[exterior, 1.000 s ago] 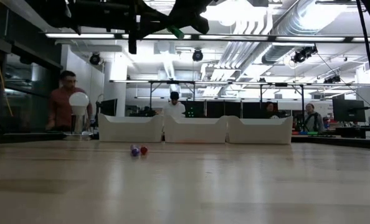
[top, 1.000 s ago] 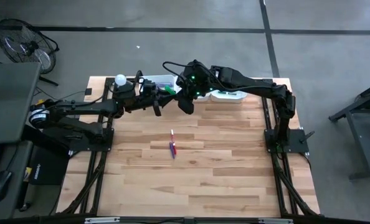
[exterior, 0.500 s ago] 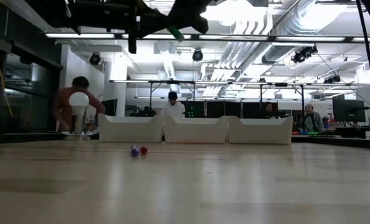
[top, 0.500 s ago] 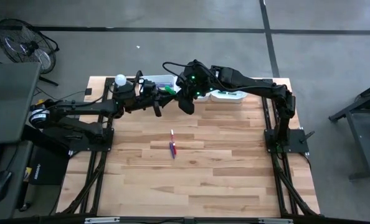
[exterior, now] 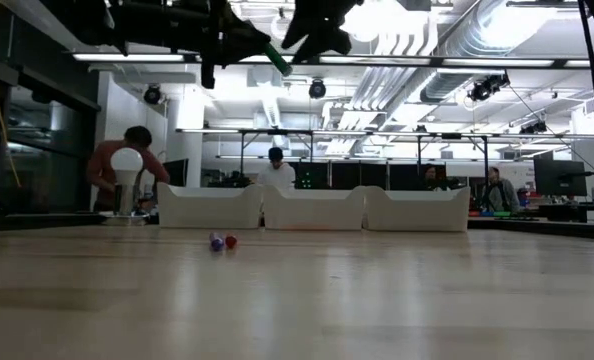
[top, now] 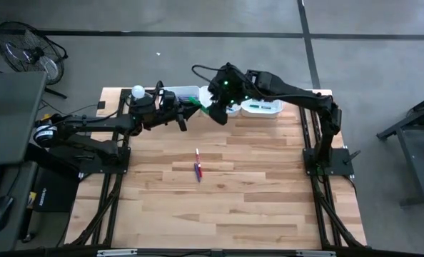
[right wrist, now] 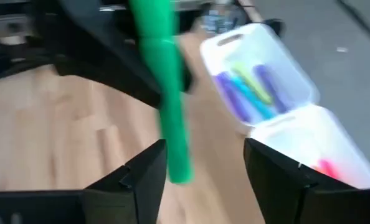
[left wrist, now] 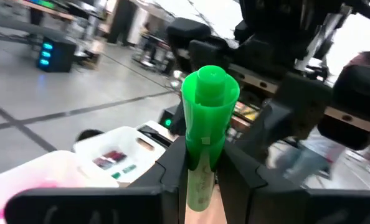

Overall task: Pick & Place Markers
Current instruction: Put the green highlighter pen into the left white bin

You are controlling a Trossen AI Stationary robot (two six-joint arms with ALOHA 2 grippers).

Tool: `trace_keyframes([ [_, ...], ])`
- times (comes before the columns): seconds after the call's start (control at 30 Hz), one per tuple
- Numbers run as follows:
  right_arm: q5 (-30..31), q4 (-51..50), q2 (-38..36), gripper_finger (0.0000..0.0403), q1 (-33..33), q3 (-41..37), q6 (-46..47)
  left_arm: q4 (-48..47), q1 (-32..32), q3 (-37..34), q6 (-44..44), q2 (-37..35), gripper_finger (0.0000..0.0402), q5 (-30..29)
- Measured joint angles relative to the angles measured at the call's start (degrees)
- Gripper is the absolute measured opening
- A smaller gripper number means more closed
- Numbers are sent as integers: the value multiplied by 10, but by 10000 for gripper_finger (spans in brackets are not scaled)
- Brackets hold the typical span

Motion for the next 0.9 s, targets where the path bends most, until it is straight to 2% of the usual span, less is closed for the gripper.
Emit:
trace_keyframes([
  [0.2, 78, -55, -24, 213, -29, 0, 0, -13, 0, 0, -5, 0, 57, -85],
  [0.4, 131, -118, -33, 212, -57, 0, -10, -117, 8, 0, -20, 0, 57, -185],
  [0.57, 140, -138, -33, 213, -73, 0, -16, -201, 57, 0, -58, 0, 57, -159],
  [0.9, 139, -138, -33, 212, -79, -1, -31, -320, 194, 0, -45, 0, 57, -19],
])
